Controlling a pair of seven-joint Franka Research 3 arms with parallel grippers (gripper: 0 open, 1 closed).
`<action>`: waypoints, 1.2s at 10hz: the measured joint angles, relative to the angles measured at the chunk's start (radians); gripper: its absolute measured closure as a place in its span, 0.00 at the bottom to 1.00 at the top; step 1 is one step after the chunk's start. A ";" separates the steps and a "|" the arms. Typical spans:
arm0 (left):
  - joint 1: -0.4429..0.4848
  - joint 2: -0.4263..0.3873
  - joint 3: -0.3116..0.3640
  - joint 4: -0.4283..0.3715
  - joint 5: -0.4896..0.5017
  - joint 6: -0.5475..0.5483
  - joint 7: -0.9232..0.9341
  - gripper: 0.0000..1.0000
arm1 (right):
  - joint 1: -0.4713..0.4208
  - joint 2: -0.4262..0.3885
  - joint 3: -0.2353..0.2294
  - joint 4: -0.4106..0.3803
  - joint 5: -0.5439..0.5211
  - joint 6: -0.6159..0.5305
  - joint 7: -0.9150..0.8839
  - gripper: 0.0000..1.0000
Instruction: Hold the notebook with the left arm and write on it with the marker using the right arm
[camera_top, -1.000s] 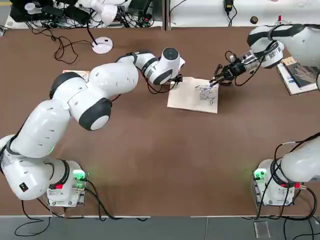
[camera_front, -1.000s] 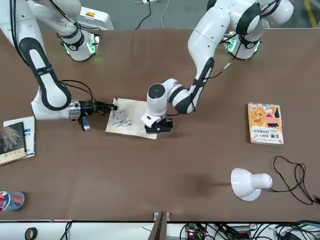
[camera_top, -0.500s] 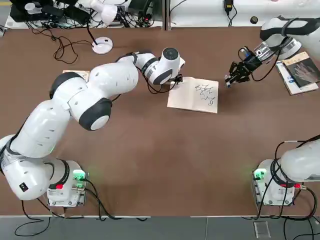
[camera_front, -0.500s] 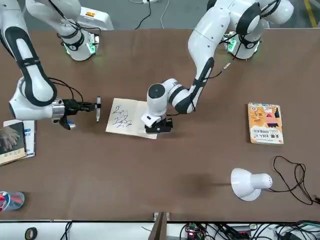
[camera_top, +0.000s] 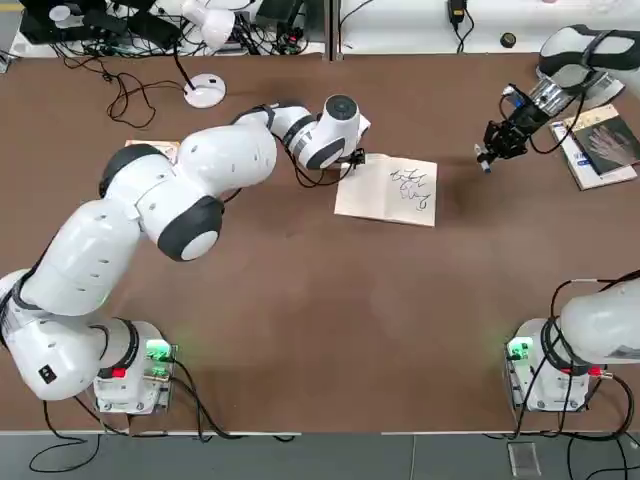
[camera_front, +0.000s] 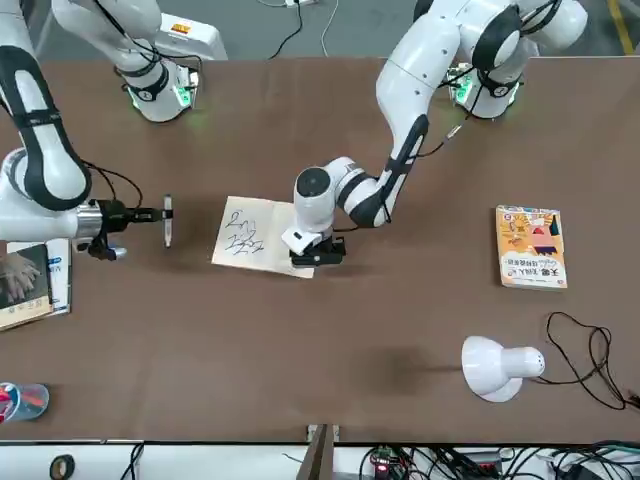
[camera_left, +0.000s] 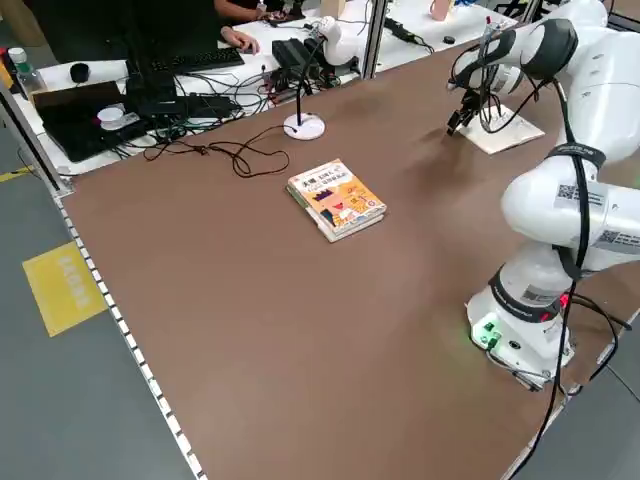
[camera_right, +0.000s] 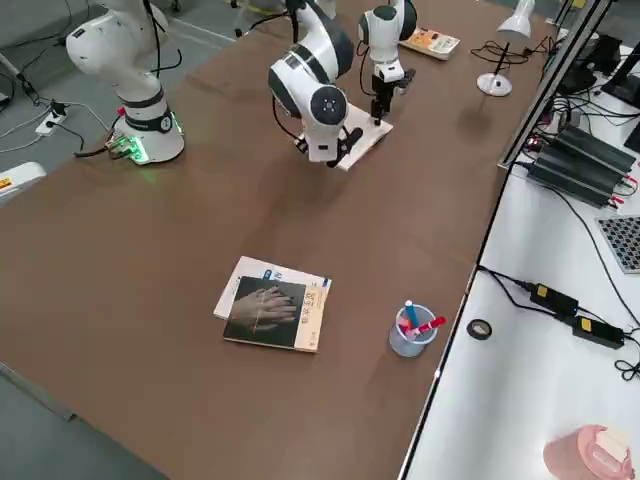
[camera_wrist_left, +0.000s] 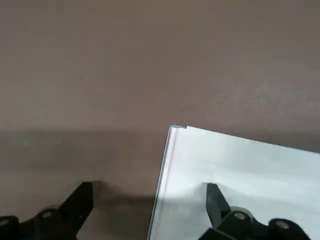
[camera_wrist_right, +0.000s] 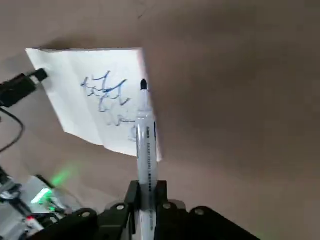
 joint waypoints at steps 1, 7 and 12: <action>0.000 0.000 0.000 0.000 0.000 0.000 0.000 0.00 | -0.006 0.000 0.000 0.014 -0.051 0.001 -0.007 0.83; 0.001 0.000 0.004 0.008 0.000 0.000 0.003 0.00 | -0.032 0.001 -0.001 0.087 -0.318 0.114 -0.022 0.83; 0.001 0.000 0.006 0.021 0.000 0.004 0.004 0.00 | -0.051 0.044 -0.001 0.132 -0.437 0.210 -0.043 0.83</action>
